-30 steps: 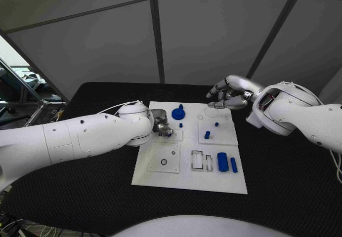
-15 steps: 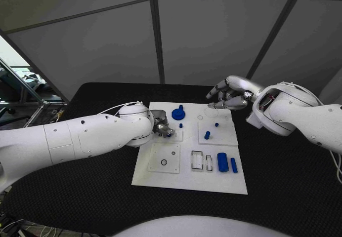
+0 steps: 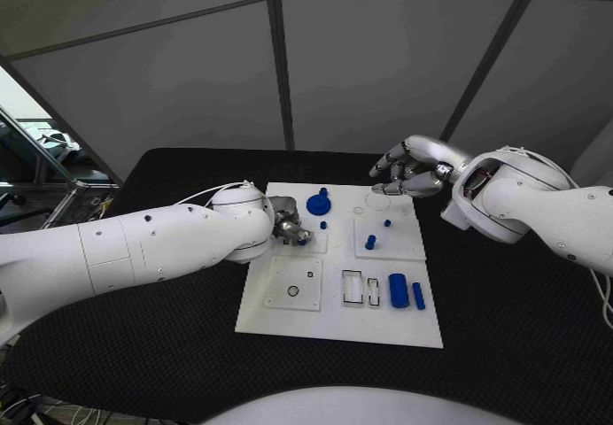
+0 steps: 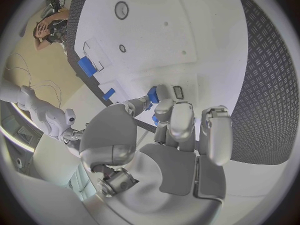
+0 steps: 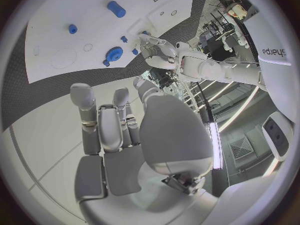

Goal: Assemble the parts on the task board

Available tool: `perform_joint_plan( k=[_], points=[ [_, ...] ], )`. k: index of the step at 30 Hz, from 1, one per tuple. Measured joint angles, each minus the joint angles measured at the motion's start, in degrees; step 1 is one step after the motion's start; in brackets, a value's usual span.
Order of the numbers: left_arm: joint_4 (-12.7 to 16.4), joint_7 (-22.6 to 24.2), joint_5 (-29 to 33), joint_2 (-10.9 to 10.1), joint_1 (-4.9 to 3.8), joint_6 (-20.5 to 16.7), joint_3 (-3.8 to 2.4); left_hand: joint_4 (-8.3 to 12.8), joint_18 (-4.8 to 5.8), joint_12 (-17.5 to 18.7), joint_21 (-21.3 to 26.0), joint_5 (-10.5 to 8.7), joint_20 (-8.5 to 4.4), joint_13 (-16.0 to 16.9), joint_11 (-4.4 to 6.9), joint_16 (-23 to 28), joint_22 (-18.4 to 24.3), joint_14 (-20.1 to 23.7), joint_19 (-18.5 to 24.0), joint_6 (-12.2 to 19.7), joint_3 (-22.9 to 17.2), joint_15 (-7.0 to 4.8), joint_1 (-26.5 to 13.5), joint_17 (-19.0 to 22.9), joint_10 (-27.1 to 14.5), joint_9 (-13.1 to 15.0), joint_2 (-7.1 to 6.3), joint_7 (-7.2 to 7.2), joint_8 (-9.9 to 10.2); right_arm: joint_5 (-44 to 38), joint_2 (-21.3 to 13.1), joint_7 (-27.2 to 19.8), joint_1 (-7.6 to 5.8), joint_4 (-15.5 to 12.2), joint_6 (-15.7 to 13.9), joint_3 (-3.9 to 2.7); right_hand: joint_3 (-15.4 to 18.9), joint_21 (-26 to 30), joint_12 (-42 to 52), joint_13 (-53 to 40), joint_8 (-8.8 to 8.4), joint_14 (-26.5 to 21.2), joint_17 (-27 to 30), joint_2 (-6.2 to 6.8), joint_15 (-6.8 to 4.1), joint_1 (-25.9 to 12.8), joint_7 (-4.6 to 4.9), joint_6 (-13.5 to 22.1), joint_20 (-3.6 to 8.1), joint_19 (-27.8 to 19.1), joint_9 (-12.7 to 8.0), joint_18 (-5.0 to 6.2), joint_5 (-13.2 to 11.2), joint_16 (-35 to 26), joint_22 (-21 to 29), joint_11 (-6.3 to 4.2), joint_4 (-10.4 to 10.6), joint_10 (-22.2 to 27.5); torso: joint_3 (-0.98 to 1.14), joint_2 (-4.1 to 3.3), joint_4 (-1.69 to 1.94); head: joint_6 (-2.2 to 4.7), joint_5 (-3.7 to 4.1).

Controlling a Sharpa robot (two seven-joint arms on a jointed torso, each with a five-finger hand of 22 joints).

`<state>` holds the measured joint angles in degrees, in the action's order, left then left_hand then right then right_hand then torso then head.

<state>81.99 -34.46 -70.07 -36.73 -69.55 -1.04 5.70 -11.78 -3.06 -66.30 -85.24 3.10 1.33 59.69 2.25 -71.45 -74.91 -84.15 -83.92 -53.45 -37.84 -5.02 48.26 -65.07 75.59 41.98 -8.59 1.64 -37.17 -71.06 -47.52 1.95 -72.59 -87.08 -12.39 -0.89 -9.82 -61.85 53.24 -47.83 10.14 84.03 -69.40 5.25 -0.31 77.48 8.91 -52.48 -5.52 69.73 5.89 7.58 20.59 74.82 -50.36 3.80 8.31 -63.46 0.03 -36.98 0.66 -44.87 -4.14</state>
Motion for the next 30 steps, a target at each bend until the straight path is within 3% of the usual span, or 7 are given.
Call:
perform_joint_plan(
  k=[9, 15, 20, 25, 30],
  points=[
    [-0.2, 0.1, 0.5, 0.0, 0.0, -0.1, -0.02, -1.9, 0.0, -0.2, 0.0, 0.0, 0.0, 0.0, 0.2, 0.0, 0.0, 0.2, 0.0, -0.1, 2.3, -0.19, -0.3, -0.1, 0.2, -0.1, -0.3, -0.11, 0.1, 0.0, -0.1, 0.0, 0.0, 0.0, 0.1, 0.0, 0.0, 0.0, 0.0, 0.1, 0.0, 0.0, 0.0, 0.0, 0.0, 0.0, 0.0, 0.0, 0.0, 0.0, 0.0, 0.0, 0.0, -0.3, 0.0, 0.0, 0.0, 0.0, -0.01, 0.0, 0.0, -0.07, 0.01],
    [-0.3, 0.1, 0.9, -0.1, 0.0, -0.2, -0.04, -4.3, 0.0, -0.2, 0.0, 0.0, 0.0, 0.0, 0.19, 0.2, 0.0, 0.2, 0.0, -0.1, 5.7, -0.19, -0.5, 0.0, 0.2, -0.3, -0.58, -0.11, 0.1, 0.0, -0.1, 0.1, 0.0, 0.0, 0.1, 0.0, 0.0, 0.0, 0.0, 0.1, 0.0, 0.0, 0.0, 0.0, 0.0, 0.0, 0.0, 0.0, 0.0, 0.0, 0.0, 0.0, 0.0, -0.3, 0.0, 0.0, 0.0, 0.0, -0.01, 0.01, 0.0, -0.05, -0.05],
    [-0.2, 0.1, 1.1, -0.1, 0.14, -0.5, -0.22, -5.0, 0.0, -0.4, 0.0, -0.01, 0.0, 0.0, 0.19, 0.2, 0.0, 0.2, 0.0, -0.1, 8.0, -0.19, 0.0, -0.1, 0.2, -0.3, -1.07, -0.11, 0.1, 0.0, -0.1, 0.1, 0.0, 0.0, 0.1, 0.0, 0.2, 0.0, 0.0, 0.1, 0.0, 0.0, 0.1, 0.17, 0.0, -0.2, 0.0, 0.0, 0.0, 0.0, 0.0, 0.0, 0.0, -0.3, 0.1, 0.0, 0.2, 0.0, -0.01, 0.01, 0.0, 0.02, -0.07],
    [-0.4, -0.1, 1.1, -0.3, 0.36, -0.6, -1.13, -5.1, 0.0, -0.5, 0.0, -0.01, 0.0, 0.0, 0.19, 0.2, 0.0, 0.2, 0.0, -0.2, 11.3, -0.19, -0.2, -0.1, 0.2, -0.6, -1.29, -0.25, 0.3, 0.0, -0.1, 0.1, 0.0, 0.1, 0.1, 0.0, 0.2, 0.0, 0.0, 0.1, 0.0, 0.0, 0.1, 0.23, 0.0, -0.2, 0.0, 0.0, 0.0, 0.0, 0.0, 0.0, 0.0, -0.3, 0.1, 0.0, 0.2, 0.0, -0.02, 0.02, 0.0, 0.01, -0.07],
    [-0.3, -0.2, 1.1, -0.7, 0.4, -0.6, -2.84, -5.1, 0.0, -0.5, 0.0, -0.01, 0.0, 0.0, 0.19, 0.2, 0.0, 0.2, 0.0, -0.3, 13.2, -0.19, -0.2, -0.1, 0.2, -0.6, -1.29, -0.32, 0.3, 0.0, -0.1, 0.1, 0.0, 0.1, 0.2, 0.0, 0.0, 0.0, 0.0, 0.1, 0.0, 0.0, 0.1, 0.23, 0.0, -0.2, 0.0, 0.0, 0.0, 0.0, 0.0, 0.0, 0.0, -0.3, 0.1, 0.0, 0.4, 0.0, -0.03, 0.03, 0.02, -0.06, -0.07]
  ],
)
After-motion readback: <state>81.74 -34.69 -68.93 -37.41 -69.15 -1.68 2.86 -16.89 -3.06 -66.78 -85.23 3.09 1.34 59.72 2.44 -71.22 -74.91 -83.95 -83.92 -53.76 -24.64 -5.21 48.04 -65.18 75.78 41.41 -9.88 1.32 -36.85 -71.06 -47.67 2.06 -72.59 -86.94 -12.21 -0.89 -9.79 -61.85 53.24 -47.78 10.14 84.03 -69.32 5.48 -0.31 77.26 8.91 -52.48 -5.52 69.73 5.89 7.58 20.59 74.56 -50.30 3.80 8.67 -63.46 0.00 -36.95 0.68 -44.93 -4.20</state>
